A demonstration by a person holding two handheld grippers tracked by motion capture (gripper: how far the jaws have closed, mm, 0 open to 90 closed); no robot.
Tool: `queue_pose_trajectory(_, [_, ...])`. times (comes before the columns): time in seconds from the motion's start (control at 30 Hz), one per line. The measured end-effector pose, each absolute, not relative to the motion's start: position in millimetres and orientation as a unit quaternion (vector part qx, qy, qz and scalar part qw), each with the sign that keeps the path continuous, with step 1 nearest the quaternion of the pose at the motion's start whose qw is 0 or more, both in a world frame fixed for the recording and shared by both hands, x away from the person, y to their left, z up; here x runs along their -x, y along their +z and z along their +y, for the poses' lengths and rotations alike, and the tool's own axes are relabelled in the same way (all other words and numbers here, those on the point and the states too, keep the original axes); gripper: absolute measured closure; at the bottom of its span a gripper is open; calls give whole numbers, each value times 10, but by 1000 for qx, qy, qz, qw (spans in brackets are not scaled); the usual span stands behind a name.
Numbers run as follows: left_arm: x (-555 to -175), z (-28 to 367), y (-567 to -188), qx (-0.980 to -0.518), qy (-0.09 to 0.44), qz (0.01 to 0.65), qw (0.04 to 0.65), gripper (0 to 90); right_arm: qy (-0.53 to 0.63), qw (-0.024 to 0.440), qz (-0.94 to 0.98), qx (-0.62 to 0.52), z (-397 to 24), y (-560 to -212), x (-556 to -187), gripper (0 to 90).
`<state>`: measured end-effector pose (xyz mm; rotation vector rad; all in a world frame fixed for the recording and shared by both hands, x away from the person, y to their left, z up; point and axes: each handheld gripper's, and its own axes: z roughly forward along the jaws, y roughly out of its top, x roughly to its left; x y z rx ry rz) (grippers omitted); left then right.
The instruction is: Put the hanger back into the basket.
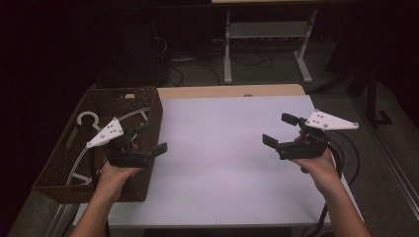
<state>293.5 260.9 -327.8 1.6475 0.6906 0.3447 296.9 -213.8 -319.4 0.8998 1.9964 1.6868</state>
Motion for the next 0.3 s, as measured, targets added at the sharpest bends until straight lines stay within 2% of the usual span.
queue_pose_trajectory(0.3, [-2936, 2618, -3275, -716, 149, 299, 613, 30, 599, 187, 711, -318, -2139, -3197, -2967, 8])
